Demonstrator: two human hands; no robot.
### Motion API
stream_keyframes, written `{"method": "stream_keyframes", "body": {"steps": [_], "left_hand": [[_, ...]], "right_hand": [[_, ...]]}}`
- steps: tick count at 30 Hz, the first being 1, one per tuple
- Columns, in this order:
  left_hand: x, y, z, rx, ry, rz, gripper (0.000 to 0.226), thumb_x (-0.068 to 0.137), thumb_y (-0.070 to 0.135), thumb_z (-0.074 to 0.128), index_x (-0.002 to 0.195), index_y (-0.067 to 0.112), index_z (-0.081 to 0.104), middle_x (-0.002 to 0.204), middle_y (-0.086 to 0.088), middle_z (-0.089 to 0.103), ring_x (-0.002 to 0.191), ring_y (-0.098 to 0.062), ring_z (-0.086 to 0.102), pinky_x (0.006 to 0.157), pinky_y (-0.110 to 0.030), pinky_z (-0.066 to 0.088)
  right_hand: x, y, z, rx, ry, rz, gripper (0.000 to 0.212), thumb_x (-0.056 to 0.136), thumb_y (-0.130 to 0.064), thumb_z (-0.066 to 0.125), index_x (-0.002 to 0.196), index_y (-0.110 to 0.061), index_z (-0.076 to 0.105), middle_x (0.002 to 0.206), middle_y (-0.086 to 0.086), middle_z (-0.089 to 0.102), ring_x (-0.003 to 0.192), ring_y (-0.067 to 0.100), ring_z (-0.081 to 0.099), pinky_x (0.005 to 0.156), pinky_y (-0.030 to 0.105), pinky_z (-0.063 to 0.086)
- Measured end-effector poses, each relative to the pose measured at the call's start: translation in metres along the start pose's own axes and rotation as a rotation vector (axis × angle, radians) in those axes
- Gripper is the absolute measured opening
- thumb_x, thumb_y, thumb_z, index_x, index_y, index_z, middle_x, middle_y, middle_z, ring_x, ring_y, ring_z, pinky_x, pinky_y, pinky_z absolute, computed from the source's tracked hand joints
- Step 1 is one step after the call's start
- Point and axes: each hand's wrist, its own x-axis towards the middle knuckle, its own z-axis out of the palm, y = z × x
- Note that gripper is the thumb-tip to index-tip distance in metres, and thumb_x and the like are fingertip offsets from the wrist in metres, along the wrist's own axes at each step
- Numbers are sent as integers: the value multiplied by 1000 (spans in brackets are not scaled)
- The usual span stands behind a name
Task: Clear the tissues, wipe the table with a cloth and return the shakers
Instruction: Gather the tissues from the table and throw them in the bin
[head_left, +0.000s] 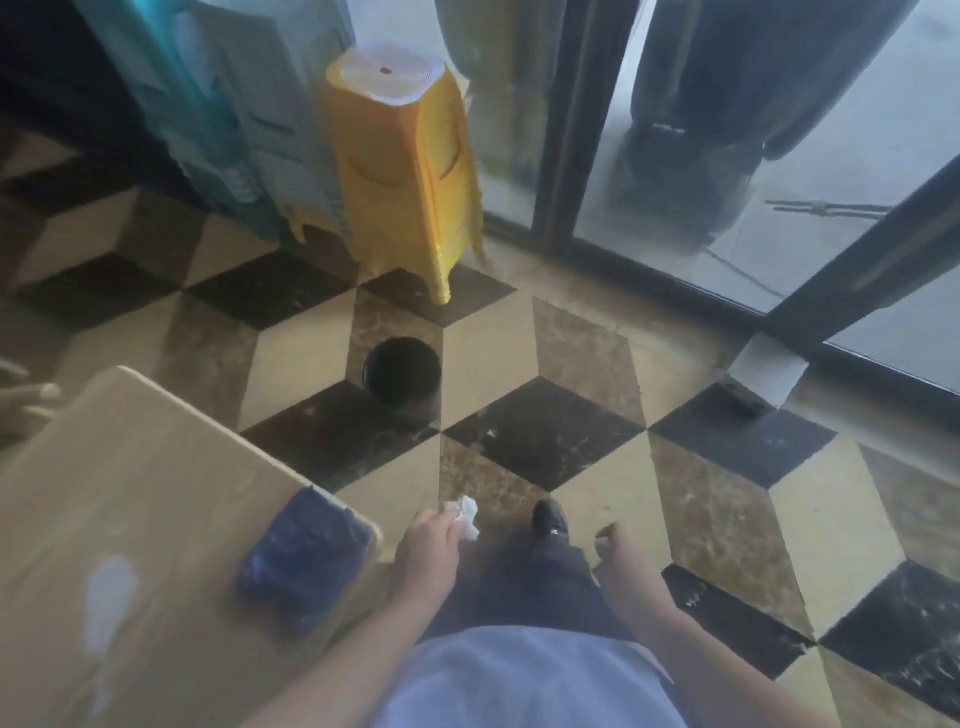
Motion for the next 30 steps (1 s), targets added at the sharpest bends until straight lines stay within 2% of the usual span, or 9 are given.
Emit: {"method": "stream_keyframes", "body": {"steps": [5,9,13,18,21,23,26,28,30], "left_hand": [[39,19,-15,7,106,-190,27,93,17,47,106,21,70,97,-1,57,82,-22,59,77,-37,52],[56,43,-18,-110,206,-366,25,87,13,51,100,23,70,107,2,61,88,-20,59,77,-34,49],[71,62,-26,-217,312,-448,39,89,15,53,125,26,59,121,11,59,106,-16,58,85,-32,47],[107,56,-43,-240,346,-577,26,90,19,54,115,22,62,109,6,60,89,-16,57,74,-32,45],[136,46,-56,-321,343,-620,24,93,20,57,117,22,63,91,19,54,83,-12,51,75,-29,41],[159,37,-72,-344,360,-624,26,93,15,58,117,20,65,76,26,45,81,-12,50,76,-28,38],[199,23,-92,-379,377,-666,28,93,8,56,119,13,66,71,24,44,75,-9,46,74,-25,33],[223,12,-99,-420,356,-659,33,95,10,54,127,11,62,86,13,61,80,-4,45,71,-21,31],[247,-2,-100,-415,306,-663,36,95,16,55,131,18,58,118,1,65,93,-3,42,78,-16,34]], "right_hand": [[77,-36,-44,-85,-138,-155,16,95,-13,50,105,-20,60,99,6,66,97,29,66,83,37,53],[139,-74,-87,-259,-151,-223,8,93,-13,45,87,-14,50,79,3,57,78,28,61,59,35,45],[182,-114,-107,-414,-206,-286,13,94,-16,42,83,-14,49,76,3,55,74,27,58,61,36,45],[216,-156,-100,-410,-220,-405,15,89,-18,46,81,-18,59,75,5,67,66,25,61,53,30,41],[240,-188,-88,-442,-241,-437,12,85,-17,41,81,-19,52,72,9,64,57,20,47,52,30,36],[252,-209,-80,-530,-263,-430,25,87,-11,44,98,-24,62,91,5,67,78,22,61,69,35,51],[263,-248,-79,-631,-293,-439,53,88,-4,52,140,-14,48,135,3,56,121,23,56,97,31,47],[275,-278,-77,-626,-339,-405,40,95,-8,45,134,-15,48,127,4,61,108,22,60,86,33,50],[291,-300,-64,-683,-343,-426,15,98,-15,43,112,-19,43,101,0,63,79,15,58,61,27,44]]}}
